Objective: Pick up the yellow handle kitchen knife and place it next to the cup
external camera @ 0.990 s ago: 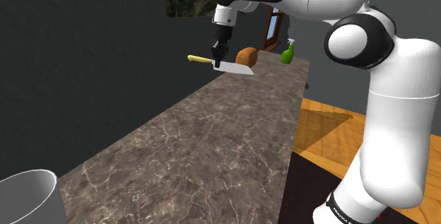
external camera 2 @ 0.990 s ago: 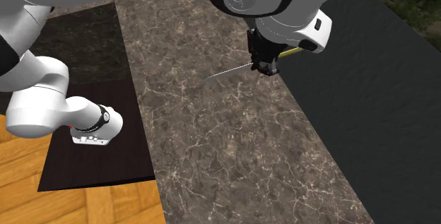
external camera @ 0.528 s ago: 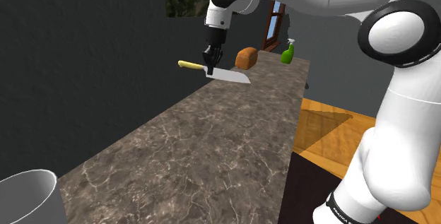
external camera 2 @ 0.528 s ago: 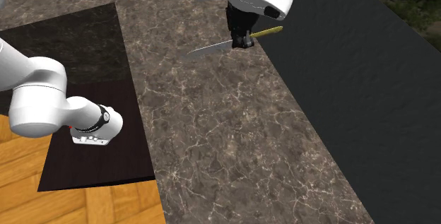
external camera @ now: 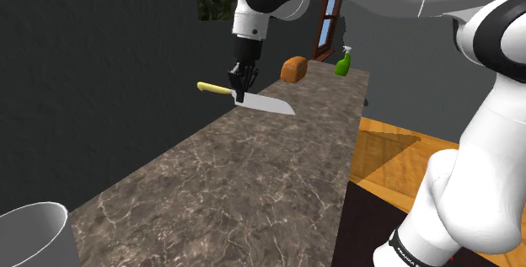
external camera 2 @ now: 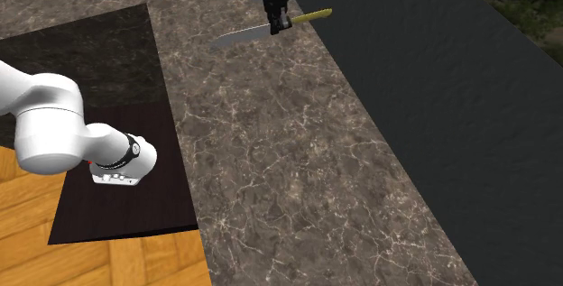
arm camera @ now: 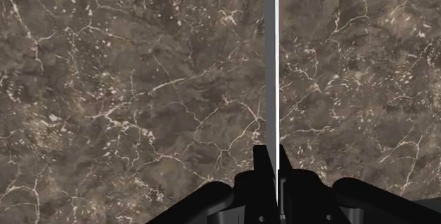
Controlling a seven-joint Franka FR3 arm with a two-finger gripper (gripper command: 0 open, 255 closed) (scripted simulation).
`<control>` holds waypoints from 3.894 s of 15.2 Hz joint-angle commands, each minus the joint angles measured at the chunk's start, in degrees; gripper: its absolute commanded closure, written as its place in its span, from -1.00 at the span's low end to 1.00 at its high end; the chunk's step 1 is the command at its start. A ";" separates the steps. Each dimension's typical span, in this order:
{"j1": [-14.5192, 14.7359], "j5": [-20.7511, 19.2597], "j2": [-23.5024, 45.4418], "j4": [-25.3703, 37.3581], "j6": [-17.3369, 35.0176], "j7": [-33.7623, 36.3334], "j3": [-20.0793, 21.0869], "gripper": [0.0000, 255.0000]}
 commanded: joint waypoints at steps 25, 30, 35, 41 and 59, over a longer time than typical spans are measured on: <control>17.57 -2.39 3.31 2.81 6.01 35.14 17.61 1.00; 21.63 -4.86 8.49 9.02 5.66 42.29 20.39 1.00; 26.55 -8.22 15.33 17.76 4.13 49.27 22.44 1.00; 34.23 -13.11 26.40 33.53 -0.37 56.81 23.52 1.00; 34.16 -13.44 27.12 21.30 12.52 57.33 23.35 1.00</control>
